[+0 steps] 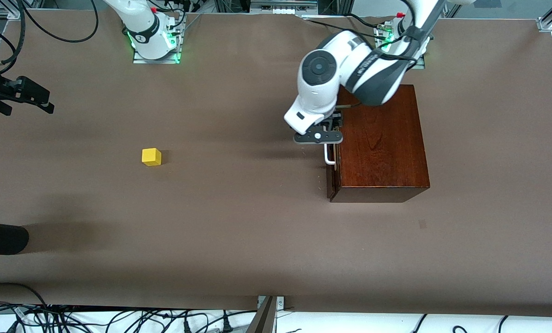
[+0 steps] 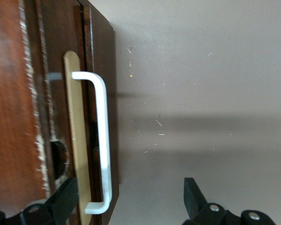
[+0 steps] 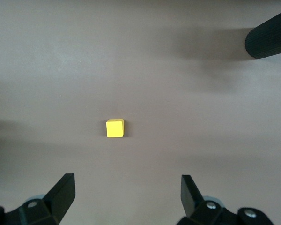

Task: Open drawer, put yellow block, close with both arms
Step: 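Move the left gripper to the white drawer handle and grasp it, then pull the drawer handle outward from the box with the left gripper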

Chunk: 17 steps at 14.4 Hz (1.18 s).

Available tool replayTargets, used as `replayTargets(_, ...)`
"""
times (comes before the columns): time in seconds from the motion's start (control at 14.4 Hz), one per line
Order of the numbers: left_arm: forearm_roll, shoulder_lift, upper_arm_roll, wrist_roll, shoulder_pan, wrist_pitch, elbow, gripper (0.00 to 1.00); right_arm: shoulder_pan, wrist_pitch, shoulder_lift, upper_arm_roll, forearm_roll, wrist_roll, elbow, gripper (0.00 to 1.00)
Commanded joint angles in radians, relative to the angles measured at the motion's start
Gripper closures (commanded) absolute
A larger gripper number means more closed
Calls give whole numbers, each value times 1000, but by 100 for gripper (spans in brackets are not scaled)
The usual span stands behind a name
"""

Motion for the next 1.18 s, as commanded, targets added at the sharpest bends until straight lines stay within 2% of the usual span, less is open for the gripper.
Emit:
replayTargets(0.0,57,11,17,-37,-35,2,7,0,0,-4,2,1,5,-3,9,0)
replayTargets(0.49,143,60,22,-90,-72,33,7,0,-3,-4,3,1,7,-3,9,0)
replayTargets(1.11,145,86,66,-95,-78,36,7,0,2,-4,8,1,7,0,1,0)
